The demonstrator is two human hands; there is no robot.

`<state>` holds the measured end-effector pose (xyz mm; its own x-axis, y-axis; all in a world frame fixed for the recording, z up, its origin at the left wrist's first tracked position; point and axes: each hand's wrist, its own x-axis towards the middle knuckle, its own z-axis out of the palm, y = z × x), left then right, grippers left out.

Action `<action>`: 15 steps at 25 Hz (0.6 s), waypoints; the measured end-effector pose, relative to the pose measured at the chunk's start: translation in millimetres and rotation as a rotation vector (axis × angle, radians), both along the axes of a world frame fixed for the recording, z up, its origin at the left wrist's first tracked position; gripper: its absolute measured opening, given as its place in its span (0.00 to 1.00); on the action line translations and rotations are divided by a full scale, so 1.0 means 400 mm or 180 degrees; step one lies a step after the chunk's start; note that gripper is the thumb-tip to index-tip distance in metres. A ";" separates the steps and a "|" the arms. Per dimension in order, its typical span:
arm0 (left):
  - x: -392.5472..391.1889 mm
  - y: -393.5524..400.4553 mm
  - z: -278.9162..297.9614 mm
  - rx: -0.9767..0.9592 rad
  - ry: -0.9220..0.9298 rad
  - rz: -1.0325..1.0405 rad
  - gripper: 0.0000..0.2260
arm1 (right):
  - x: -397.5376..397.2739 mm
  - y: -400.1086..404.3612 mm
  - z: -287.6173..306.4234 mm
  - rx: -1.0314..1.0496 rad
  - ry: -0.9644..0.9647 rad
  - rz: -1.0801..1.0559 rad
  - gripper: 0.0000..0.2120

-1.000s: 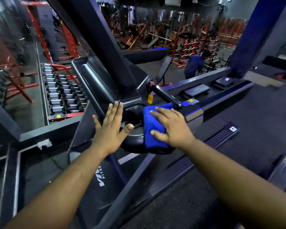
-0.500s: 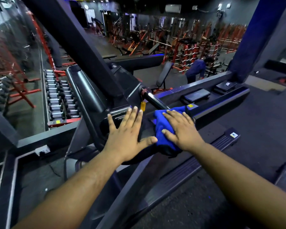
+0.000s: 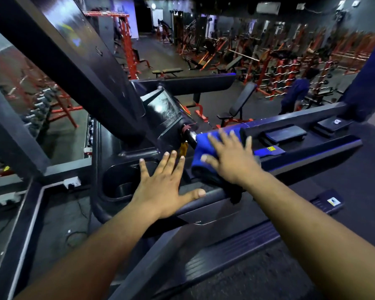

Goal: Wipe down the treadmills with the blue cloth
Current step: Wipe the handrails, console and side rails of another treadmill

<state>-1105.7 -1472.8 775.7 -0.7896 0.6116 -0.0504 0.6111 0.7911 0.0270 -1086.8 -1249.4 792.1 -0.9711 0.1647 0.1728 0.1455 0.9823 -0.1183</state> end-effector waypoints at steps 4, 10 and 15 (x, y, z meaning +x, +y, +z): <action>-0.011 -0.001 0.001 -0.0030 0.0029 0.0143 0.52 | -0.057 0.003 -0.023 -0.0825 -0.1569 -0.0047 0.47; -0.033 0.004 0.005 0.0088 -0.0304 0.0255 0.51 | -0.209 -0.049 -0.044 -0.0082 -0.0926 0.0471 0.47; -0.024 -0.004 -0.003 0.0136 -0.0165 0.0246 0.52 | -0.132 0.044 -0.025 0.0001 -0.1269 0.1050 0.39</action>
